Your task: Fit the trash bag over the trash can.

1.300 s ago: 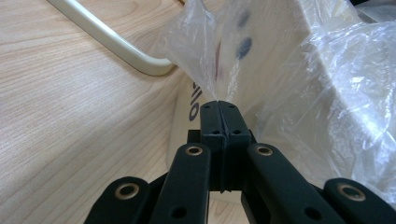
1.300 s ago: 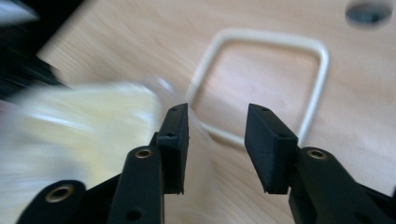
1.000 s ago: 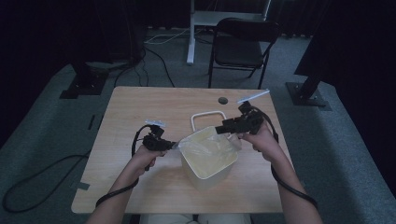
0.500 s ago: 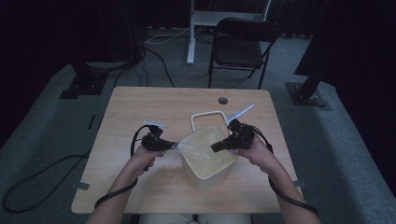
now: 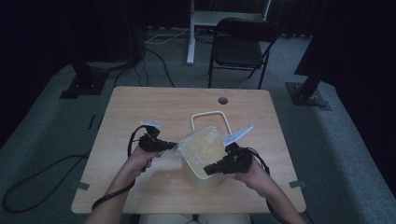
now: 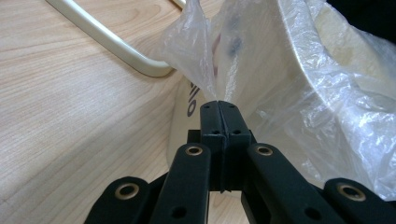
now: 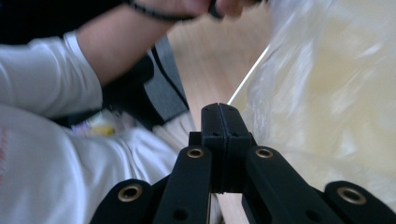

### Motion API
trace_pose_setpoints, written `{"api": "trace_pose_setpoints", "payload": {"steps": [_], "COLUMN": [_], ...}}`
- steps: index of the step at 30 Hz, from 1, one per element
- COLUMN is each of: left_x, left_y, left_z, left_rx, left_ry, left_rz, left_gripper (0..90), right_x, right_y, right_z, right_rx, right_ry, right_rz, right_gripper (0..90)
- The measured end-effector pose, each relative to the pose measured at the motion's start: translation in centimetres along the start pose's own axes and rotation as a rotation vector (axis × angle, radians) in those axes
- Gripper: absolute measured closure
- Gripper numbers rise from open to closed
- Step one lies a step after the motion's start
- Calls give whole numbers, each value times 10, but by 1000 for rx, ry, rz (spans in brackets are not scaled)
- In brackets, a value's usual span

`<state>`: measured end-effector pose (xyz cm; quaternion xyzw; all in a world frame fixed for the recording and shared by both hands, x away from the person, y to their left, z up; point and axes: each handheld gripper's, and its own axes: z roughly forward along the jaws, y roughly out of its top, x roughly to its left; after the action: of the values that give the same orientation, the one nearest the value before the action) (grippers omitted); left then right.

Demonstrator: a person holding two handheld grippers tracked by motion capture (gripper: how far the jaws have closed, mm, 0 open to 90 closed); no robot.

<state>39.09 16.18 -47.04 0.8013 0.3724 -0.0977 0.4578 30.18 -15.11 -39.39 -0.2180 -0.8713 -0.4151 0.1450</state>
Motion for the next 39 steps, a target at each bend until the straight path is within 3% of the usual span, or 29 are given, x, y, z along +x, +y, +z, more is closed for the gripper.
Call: {"api": "trace_pose_setpoints", "payload": {"steps": [2,5,7,11,13,15,17,18,20,22,25,28,30,32,34,37,39], "left_x": [0,-1,0,-1,-1,-1,-1,-1,-1,-2,-2,-2,-2,-2,-1,-2,-3], "left_y": [-1,-2,-2,-1,-1,0,1,1,1,2,2,3,4,4,5,5,4], "left_z": [2,4,5,5,3,1,0,0,0,1,3,3,2,1,-1,-2,-2], "left_rx": [7,15,19,17,13,9,4,3,4,4,7,10,13,8,1,-2,3], "left_ry": [2,13,14,7,9,10,8,5,7,0,-4,-7,-2,4,6,11,19], "left_rz": [3,10,9,10,11,5,8,7,8,7,10,8,14,15,14,16,16], "left_gripper": [900,900,900,900,900,900,900,900,900,900,900,900,900,900,900,900,900], "right_x": [3,5,7,6,16,29,39,44,45,39,20,6,4,7,9,20,26], "right_y": [-8,-21,-30,-41,-37,-28,-19,-14,-6,2,11,12,11,9,8,2,-4], "right_z": [12,31,42,52,37,14,-13,-29,-49,-57,-45,-25,-15,-10,-10,1,12], "right_rx": [22,77,122,144,87,9,-80,-144,-217,-229,-165,-60,-23,-3,-4,16,56], "right_ry": [24,12,-22,-56,-58,-95,-115,-137,-192,-245,-242,-251,-207,-168,-151,-79,-76], "right_rz": [8,7,-7,1,-17,-43,-76,-85,-98,-78,-40,-30,-28,-42,-47,-66,-90], "right_gripper": [900,900,900,900,900,887,714,665,530,467,407,434,692,886,895,898,898]}}
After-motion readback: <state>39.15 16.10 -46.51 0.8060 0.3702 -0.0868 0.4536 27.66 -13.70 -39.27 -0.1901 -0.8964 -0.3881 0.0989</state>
